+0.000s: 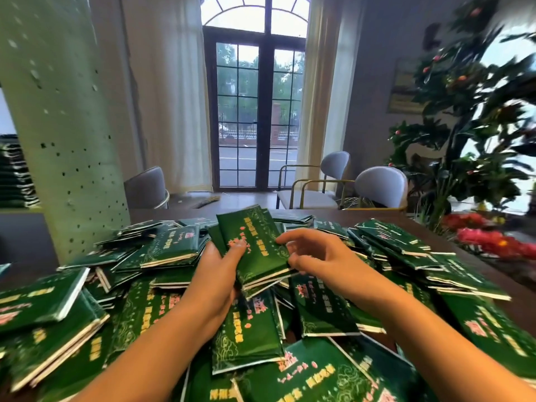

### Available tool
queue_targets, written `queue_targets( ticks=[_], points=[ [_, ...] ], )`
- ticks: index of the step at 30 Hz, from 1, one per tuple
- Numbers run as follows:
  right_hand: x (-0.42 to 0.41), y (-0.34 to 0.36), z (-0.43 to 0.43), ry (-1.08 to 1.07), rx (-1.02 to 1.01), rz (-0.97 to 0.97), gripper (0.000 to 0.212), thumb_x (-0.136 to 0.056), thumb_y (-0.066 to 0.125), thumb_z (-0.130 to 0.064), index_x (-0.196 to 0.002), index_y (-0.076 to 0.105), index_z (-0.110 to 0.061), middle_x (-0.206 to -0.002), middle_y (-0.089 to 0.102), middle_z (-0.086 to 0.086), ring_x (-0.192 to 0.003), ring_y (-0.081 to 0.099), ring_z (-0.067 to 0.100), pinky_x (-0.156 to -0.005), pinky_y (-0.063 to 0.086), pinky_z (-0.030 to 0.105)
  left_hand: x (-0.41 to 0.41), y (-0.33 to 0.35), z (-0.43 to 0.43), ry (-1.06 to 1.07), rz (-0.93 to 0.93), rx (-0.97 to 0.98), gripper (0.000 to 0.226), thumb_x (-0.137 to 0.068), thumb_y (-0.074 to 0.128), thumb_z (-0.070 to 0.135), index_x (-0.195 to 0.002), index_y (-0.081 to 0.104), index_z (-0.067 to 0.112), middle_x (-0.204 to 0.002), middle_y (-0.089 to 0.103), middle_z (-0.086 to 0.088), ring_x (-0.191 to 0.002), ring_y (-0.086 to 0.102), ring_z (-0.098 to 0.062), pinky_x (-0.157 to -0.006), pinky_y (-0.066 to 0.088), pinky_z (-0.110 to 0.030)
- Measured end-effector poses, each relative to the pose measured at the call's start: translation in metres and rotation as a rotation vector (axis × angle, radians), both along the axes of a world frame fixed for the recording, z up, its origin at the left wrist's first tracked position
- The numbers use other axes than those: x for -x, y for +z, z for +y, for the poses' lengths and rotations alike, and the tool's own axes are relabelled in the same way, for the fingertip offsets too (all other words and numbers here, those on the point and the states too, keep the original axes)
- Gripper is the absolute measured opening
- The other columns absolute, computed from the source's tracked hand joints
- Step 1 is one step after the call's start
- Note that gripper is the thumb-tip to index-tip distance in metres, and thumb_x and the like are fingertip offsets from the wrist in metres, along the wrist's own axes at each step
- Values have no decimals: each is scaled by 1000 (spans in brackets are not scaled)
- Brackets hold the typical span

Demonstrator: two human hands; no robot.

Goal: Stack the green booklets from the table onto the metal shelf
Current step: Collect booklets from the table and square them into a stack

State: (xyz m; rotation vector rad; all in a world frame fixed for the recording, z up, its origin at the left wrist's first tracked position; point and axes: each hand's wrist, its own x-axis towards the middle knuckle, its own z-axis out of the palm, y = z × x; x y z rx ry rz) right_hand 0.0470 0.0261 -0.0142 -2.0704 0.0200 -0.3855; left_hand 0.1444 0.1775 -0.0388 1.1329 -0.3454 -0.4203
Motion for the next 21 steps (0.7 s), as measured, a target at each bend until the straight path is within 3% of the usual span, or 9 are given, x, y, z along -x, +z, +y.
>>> queue_targets(
  ticks=[8, 11, 14, 16, 19, 21],
  points=[
    [-15, 5, -1, 85, 130, 32, 23, -93, 55, -19, -112, 62, -31, -110, 63, -1, -93, 62, 5, -82, 51, 24, -8, -5, 8, 52, -67, -20, 25, -94, 53, 7, -119, 54, 10, -107, 71, -14, -95, 69, -28, -83, 54, -42],
    [-23, 8, 1, 106, 119, -4, 19, -93, 56, -18, -108, 63, -26, -106, 64, 4, -86, 63, 8, -73, 51, 19, -9, -6, 10, 80, -100, -25, 28, -94, 55, 6, -121, 52, 12, -109, 71, -13, -97, 69, -29, -88, 53, -46],
    [-26, 1, 1, 61, 138, -69, 10, -91, 59, -19, -99, 64, -22, -98, 65, 5, -87, 63, 20, -78, 54, 31, -7, -6, 13, 103, -157, -65, 28, -91, 58, 5, -116, 53, 17, -107, 71, -8, -98, 69, -27, -92, 52, -49],
    [-23, -8, -1, 42, 182, -101, 3, -90, 61, -19, -91, 61, -21, -89, 63, 1, -78, 60, 16, -73, 51, 29, -5, -6, 14, 104, -198, -99, 30, -89, 61, 2, -113, 53, 18, -107, 70, -7, -98, 68, -25, -93, 51, -49],
    [-14, -18, -3, 45, 209, -135, 8, -88, 64, -19, -88, 56, -20, -76, 55, -6, -66, 48, 4, -63, 39, 18, 0, -6, 14, 80, -231, -134, 33, -88, 62, 0, -114, 52, 18, -108, 70, -7, -100, 68, -24, -94, 51, -50],
    [-9, -20, -3, 51, 182, -154, 12, -87, 64, -18, -91, 54, -20, -74, 52, -6, -64, 46, 5, -60, 39, 20, 2, -6, 14, 50, -235, -138, 35, -88, 60, 0, -116, 51, 18, -109, 70, -6, -100, 68, -24, -93, 51, -49]
  ],
)
